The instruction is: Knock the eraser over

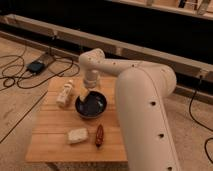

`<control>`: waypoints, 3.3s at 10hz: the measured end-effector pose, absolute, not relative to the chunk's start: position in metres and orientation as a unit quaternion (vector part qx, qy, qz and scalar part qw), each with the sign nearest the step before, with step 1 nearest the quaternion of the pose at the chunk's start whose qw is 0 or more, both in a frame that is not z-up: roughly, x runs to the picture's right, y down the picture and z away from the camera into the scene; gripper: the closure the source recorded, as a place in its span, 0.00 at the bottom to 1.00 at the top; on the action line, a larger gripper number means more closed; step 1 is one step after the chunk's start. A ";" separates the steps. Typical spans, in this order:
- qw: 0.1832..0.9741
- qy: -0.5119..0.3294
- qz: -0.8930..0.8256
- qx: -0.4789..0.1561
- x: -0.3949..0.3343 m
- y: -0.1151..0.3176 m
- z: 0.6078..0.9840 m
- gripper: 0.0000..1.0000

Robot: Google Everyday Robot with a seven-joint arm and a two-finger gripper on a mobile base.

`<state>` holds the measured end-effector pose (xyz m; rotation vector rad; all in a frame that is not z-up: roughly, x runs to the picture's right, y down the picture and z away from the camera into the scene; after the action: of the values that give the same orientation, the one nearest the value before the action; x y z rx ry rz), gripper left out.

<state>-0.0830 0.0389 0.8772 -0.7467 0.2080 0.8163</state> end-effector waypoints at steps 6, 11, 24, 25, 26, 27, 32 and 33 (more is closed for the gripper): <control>0.846 0.099 0.387 -0.354 -0.083 0.039 0.877 0.20; 0.846 0.099 0.387 -0.354 -0.083 0.039 0.877 0.20; 0.846 0.098 0.387 -0.354 -0.083 0.038 0.877 0.20; 0.850 0.100 0.384 -0.347 -0.075 0.034 0.883 0.20; 0.853 0.101 0.382 -0.341 -0.068 0.030 0.888 0.20; 0.856 0.102 0.380 -0.336 -0.057 0.026 0.894 0.20; 0.852 0.126 0.405 -0.307 0.011 0.010 0.919 0.20; 0.850 0.136 0.411 -0.301 0.025 0.008 0.921 0.20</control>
<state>0.0251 0.0082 0.9212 -0.6341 0.2864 0.8660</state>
